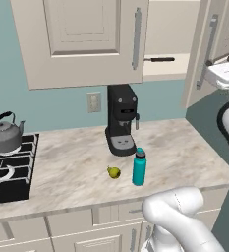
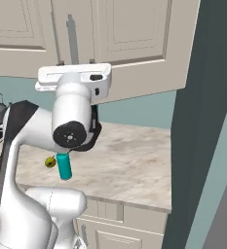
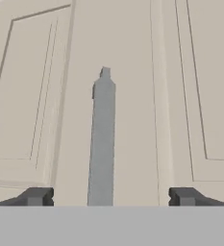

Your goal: Pick the pan from the cabinet and place it on the stove. Then turn on the stove burner for the pan.

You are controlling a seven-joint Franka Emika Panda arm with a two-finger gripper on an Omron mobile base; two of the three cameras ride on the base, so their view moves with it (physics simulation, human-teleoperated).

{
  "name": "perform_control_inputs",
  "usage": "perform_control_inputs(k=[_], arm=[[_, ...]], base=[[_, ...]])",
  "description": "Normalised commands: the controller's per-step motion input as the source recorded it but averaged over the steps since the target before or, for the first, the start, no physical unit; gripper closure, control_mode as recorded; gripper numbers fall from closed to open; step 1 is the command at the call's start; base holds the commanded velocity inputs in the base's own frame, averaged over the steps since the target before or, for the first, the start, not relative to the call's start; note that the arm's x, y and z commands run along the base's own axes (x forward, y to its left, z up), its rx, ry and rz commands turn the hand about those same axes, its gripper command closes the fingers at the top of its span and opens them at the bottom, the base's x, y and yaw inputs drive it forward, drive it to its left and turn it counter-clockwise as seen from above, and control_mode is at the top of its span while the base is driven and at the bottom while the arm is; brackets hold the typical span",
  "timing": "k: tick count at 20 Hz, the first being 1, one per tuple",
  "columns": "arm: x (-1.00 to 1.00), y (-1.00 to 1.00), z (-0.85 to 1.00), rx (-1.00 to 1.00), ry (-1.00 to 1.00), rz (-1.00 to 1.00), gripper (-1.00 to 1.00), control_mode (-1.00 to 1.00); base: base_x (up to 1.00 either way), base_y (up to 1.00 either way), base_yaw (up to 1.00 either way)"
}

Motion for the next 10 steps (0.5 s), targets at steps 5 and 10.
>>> perform_control_inputs(k=[5,10], arm=[[-0.84,-0.05,0.07,0.00,-0.14,0.00,-1.00,-1.00],[-0.45,0.59,0.10,-0.09,-0.04,-0.07,-1.00,-1.00]], base=[[0.00,0.00,0.00],[0.00,0.00,0.00]])
